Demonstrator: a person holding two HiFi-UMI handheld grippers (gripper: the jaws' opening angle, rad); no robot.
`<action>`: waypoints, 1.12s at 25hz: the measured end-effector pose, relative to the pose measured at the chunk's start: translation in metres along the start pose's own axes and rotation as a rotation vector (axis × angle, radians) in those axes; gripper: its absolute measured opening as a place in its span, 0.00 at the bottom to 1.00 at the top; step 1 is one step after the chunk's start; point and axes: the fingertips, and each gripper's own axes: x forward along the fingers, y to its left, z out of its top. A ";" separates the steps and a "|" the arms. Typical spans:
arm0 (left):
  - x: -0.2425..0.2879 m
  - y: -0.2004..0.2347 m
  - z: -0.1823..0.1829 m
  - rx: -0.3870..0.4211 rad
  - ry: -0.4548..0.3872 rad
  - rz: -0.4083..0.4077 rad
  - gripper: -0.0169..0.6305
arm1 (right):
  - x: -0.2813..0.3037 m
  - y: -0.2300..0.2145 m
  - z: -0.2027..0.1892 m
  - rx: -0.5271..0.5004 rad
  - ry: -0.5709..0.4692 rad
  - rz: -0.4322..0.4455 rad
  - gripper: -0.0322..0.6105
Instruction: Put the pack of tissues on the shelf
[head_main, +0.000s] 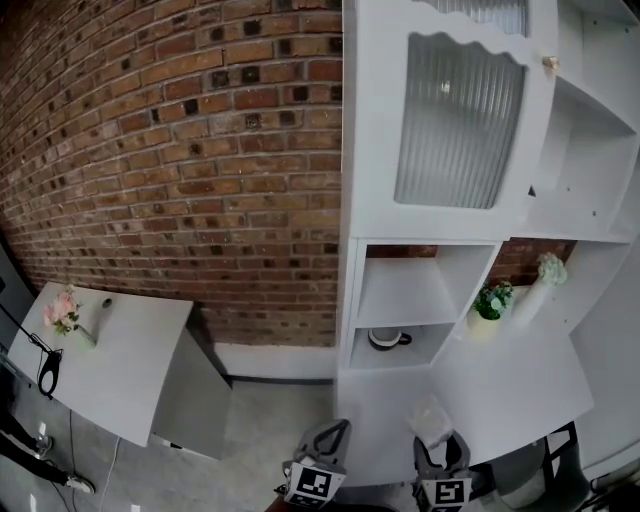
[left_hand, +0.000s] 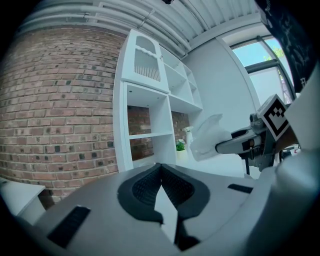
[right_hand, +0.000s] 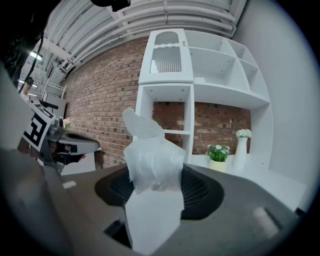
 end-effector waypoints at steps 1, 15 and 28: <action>0.002 0.005 -0.001 -0.002 0.000 -0.002 0.04 | 0.006 0.001 0.006 0.000 -0.016 -0.003 0.44; 0.022 0.045 -0.007 -0.007 0.000 0.022 0.04 | 0.081 -0.006 0.105 0.040 -0.179 0.033 0.44; 0.037 0.075 0.004 -0.009 0.036 0.139 0.04 | 0.158 -0.016 0.160 -0.012 -0.268 0.118 0.44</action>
